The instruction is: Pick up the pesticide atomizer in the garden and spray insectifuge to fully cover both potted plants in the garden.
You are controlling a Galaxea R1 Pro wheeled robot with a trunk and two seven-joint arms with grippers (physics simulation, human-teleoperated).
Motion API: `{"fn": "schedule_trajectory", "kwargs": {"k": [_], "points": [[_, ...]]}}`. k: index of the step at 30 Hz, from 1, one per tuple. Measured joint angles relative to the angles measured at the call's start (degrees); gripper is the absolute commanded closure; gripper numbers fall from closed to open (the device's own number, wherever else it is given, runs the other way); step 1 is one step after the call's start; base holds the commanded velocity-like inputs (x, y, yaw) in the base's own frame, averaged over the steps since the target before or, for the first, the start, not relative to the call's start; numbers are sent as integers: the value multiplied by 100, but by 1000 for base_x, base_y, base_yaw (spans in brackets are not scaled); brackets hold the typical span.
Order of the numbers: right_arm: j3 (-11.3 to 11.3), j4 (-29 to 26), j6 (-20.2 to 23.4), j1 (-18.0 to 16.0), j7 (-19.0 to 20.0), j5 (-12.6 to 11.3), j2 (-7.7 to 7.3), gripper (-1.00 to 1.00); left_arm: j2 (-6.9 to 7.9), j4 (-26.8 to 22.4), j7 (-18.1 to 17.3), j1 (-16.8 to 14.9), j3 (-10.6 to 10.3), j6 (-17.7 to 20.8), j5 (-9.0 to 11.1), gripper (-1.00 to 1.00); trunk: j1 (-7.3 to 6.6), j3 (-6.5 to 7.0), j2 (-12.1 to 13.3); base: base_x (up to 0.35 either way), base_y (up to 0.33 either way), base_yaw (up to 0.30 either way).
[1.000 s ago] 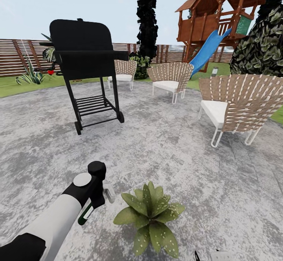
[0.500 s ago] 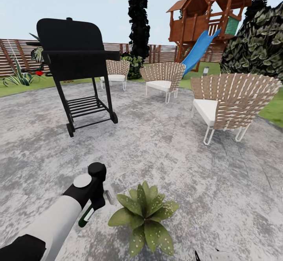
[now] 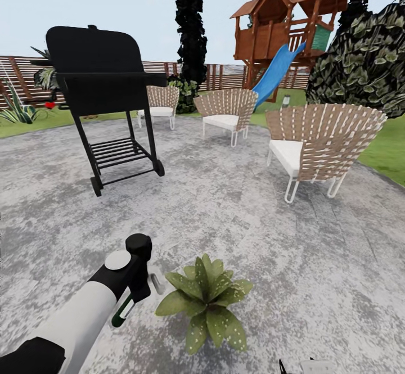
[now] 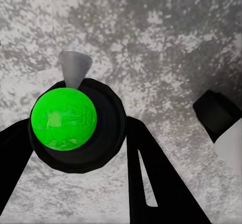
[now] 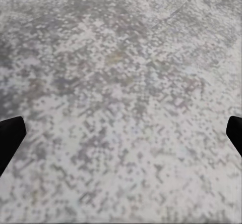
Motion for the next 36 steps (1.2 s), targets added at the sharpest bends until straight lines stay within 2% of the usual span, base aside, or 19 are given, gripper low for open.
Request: {"fn": "schedule_trajectory", "kwargs": {"k": [3, 8, 11, 14, 22, 27, 36], "points": [[0, 0, 0, 0, 0, 0, 0, -100, -5, 0, 1, 43, 0, 0, 24, 100, 0, 0, 0, -3, 24, 0], [0, -1, -1, 0, 1, 0, 0, -100, -4, 0, 83, 334, 5, 0, 121, 100, 0, 0, 0, 0, 2, 0], [0, -1, -1, 0, 1, 0, 0, -100, -2, 5, 379, 433, 0, 0, 603, 100, 0, 0, 0, 0, 0, 0], [0, -1, -1, 0, 1, 0, 0, -100, 8, 10, 644, 461, -1, 0, 816, 100, 0, 0, 0, 0, 0, 0], [0, -1, -1, 0, 3, 0, 0, -100, 69, 218, 722, 622, 51, -8, 849, 100, 0, 0, 0, -9, 0, 0], [1, 0, 0, 0, 0, 0, 0, -100, 62, 221, 729, 641, 75, -8, 848, 100, 1, 0, 0, -186, 77, 0], [0, -1, -1, 1, 1, 0, 0, -100, 55, 166, 747, 641, 147, -9, 850, 100, 0, 0, 0, -10, 131, -34]]}}
